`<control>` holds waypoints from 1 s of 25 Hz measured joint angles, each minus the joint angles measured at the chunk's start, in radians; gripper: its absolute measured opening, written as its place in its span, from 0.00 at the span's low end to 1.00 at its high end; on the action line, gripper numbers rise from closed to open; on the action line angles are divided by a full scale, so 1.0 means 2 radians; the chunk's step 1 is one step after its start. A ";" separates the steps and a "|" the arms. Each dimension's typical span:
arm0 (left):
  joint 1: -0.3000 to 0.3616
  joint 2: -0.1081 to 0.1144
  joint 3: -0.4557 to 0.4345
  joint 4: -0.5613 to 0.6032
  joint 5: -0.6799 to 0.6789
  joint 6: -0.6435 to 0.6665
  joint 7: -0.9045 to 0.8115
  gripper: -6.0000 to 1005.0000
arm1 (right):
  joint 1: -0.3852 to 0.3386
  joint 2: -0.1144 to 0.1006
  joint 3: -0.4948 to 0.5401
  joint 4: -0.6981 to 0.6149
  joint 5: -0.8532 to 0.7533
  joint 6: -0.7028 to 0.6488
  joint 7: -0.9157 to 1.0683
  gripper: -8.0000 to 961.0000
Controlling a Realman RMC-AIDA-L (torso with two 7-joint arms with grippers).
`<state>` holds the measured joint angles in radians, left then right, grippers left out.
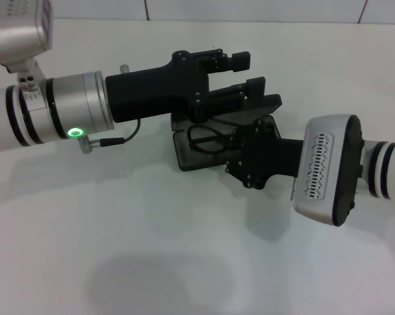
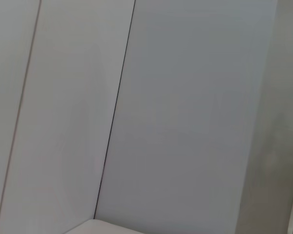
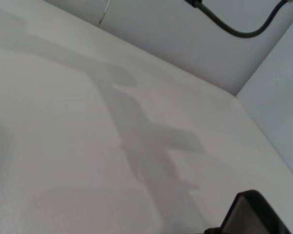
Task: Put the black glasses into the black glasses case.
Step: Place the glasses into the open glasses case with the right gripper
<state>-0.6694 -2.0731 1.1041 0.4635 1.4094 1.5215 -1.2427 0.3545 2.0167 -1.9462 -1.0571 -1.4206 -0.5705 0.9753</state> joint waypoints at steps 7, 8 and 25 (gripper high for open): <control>0.004 0.000 0.002 0.000 0.000 0.000 -0.001 0.56 | -0.030 0.001 0.030 -0.034 0.000 0.001 -0.006 0.25; 0.004 0.000 0.002 0.000 0.000 0.000 -0.001 0.56 | -0.031 0.001 0.032 -0.034 0.000 0.002 -0.005 0.25; -0.003 -0.002 0.001 0.000 0.000 0.000 -0.002 0.57 | 0.000 0.003 0.030 0.004 0.000 0.011 0.002 0.25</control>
<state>-0.6749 -2.0770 1.1052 0.4640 1.4097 1.5217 -1.2472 0.3549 2.0226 -1.8868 -1.0488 -1.4200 -0.5493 0.9801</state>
